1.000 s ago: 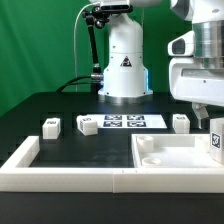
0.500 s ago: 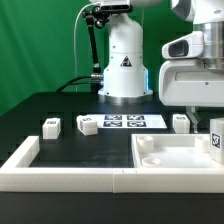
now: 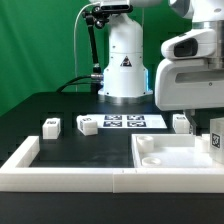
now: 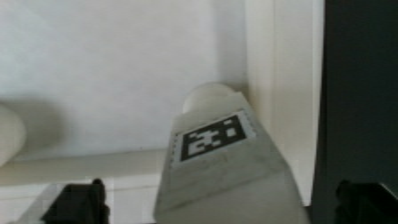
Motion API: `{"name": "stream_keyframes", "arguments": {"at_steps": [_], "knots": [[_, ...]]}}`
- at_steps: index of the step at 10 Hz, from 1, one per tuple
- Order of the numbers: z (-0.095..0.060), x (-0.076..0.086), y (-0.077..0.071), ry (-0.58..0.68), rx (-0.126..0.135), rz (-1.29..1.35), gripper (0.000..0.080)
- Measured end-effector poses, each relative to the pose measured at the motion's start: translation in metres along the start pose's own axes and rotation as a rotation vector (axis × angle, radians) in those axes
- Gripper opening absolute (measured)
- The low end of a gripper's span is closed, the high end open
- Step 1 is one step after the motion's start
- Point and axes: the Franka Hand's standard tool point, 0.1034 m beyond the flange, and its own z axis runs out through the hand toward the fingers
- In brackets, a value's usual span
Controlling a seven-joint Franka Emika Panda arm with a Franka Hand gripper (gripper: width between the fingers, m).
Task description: Assemble one leg
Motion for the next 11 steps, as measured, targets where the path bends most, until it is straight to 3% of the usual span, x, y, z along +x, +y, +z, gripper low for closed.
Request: {"name": "stream_keyframes", "arguments": {"at_steps": [5, 7, 11], "knots": [[0.0006, 0.0008, 0.0010, 0.011, 0.000, -0.047, 0.0614], [0.0007, 0.0007, 0.0007, 0.011, 0.001, -0.015, 0.0295], [0.0017, -0.0003, -0.0031, 0.009, 0.005, 0.266, 0.0290]]}}
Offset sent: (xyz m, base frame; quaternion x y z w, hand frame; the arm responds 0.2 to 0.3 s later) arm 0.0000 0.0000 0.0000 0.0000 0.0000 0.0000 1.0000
